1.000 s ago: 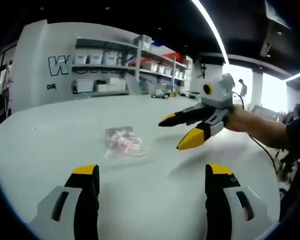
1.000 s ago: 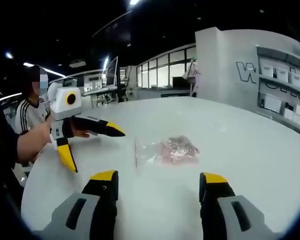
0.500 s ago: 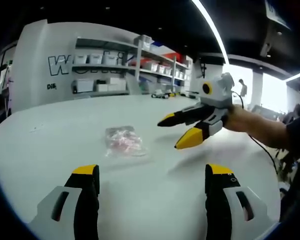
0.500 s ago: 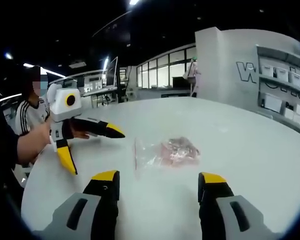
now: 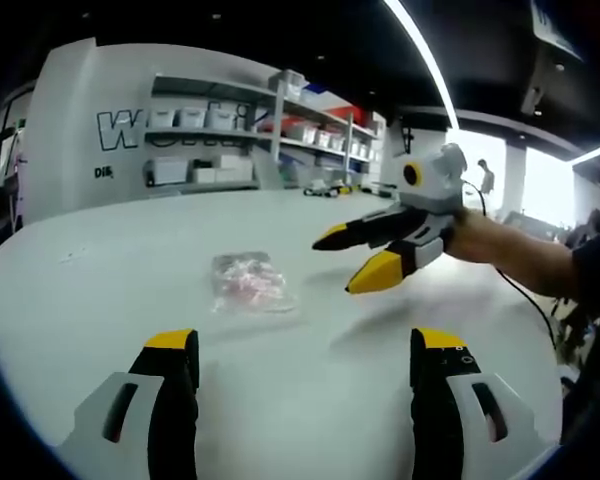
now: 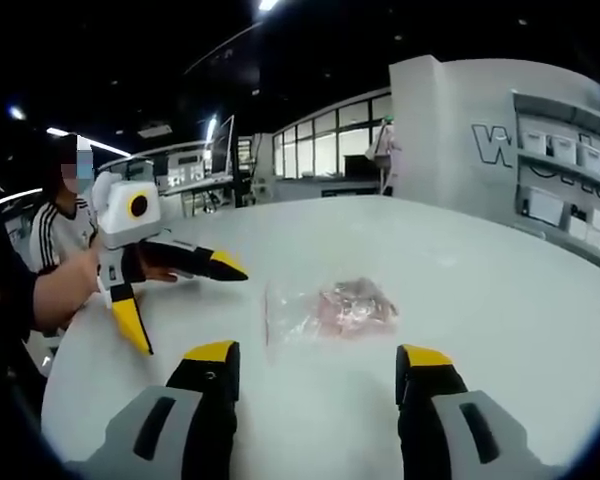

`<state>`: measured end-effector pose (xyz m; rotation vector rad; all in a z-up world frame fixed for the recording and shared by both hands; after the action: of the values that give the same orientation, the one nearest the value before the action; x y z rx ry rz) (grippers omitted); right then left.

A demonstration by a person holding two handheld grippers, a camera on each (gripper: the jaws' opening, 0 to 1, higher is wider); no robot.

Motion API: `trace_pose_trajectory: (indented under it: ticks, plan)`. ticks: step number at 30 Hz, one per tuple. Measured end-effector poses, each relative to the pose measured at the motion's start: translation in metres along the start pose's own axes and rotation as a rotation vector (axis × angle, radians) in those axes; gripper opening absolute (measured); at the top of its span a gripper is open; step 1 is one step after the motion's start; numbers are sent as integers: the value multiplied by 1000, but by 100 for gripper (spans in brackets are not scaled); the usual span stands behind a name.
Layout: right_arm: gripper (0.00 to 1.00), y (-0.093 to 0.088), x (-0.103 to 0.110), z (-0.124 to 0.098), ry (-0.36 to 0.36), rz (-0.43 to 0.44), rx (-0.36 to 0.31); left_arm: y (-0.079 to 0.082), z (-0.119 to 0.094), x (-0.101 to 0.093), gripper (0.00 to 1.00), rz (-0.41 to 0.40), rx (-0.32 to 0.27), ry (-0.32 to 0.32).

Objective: Open the resealable bag by pulling the two sides of the seal apart until the entire bag opening is separated and visibly accessible.

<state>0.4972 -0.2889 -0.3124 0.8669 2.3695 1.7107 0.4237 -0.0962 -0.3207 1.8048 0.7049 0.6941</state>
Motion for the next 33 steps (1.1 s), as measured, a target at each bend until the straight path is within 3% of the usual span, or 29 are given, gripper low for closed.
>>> trace_pose_trajectory:
  ticks: [33]
  plan:
    - [60,7,1,8,2,-4,7,-1,-1,2,86,-5,-4,-3]
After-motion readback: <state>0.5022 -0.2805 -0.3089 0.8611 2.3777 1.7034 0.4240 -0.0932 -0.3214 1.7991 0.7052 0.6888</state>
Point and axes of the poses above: the point that each gripper's makers call its tool centre point, and the gripper's own axes: z roughly forward along the fingers, x roughly to its left, y roughly out of its top, the point moved 8 cm from there along -z, roughly backward along the fingers, and after that the axes turned 14 degrees about z, right-handed, at the moved point
